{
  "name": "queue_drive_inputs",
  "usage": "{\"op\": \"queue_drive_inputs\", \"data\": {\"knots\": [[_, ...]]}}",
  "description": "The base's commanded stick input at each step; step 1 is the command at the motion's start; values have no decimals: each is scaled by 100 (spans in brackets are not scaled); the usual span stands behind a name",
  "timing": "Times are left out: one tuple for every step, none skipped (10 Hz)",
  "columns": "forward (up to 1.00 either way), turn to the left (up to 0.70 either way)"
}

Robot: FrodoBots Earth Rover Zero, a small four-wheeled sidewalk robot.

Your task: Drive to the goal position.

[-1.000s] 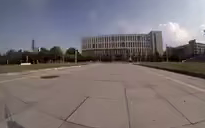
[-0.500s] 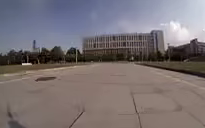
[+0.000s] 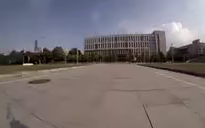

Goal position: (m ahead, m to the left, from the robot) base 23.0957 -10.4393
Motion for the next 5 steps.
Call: {"op": "queue_drive_inputs", "data": {"knots": [[100,4],[100,4],[100,4],[100,-20],[100,-36]]}}
